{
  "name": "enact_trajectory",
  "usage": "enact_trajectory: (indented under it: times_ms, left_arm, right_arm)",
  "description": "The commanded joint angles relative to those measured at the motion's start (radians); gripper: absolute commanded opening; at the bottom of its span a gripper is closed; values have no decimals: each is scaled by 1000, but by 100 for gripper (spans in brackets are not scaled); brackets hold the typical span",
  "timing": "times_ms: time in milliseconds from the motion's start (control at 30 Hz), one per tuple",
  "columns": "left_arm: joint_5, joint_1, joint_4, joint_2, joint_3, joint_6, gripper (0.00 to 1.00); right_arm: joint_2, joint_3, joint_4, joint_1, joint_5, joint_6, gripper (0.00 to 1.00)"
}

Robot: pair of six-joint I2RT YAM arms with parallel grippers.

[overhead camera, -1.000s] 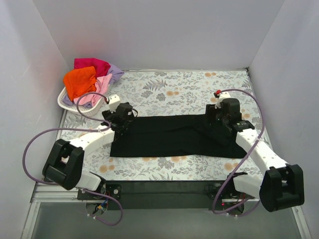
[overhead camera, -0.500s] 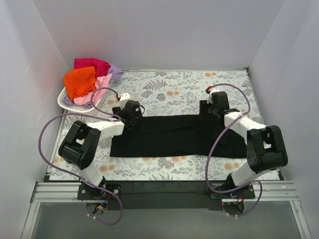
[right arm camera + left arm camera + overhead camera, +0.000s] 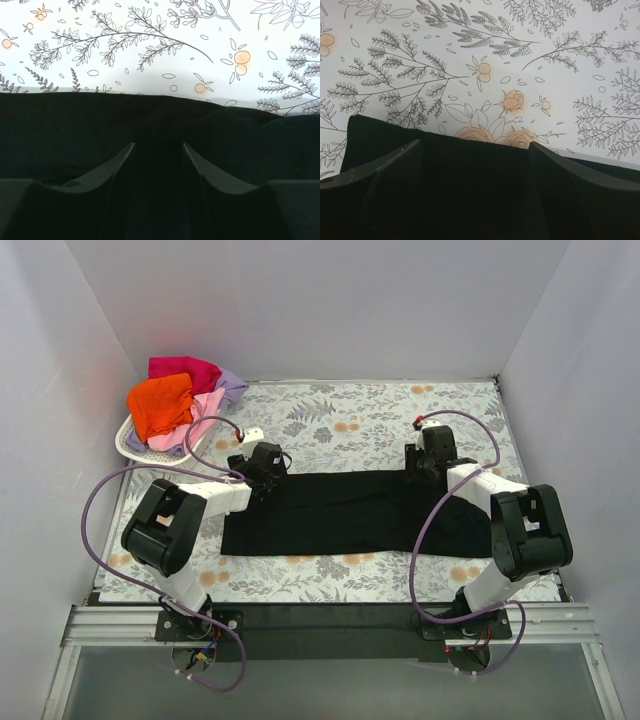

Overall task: Fold and stack the t-shirts
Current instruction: Fold the tshirt

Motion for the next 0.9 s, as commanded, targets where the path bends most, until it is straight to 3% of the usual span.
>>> enact_trajectory:
  times_ms: [0,167,200,267,633,867]
  left_arm:
    - [-12,-3,17,-20,10,12,79]
    - [-20,-3,17,-28,7,13,79]
    - [-20,-3,18,-29,7,13,79]
    - [-21,-3,20,-29,7,15,80]
    - [-17,-3,23,-52,-4,16,80]
    - [5,-3,37,-63,-18,16,80]
  right_arm:
    - [7,1,30,0,9,9,36]
    - [-5,3,0,0,-4,11,24]
    - [-11,1,-5,1,-5,12,13]
    - [-36,-2,-20,1,-7,14,1]
    - [-168,-89,-94,15,-68,29,1]
    - [-287,-175,-154,90,-80,61,1]
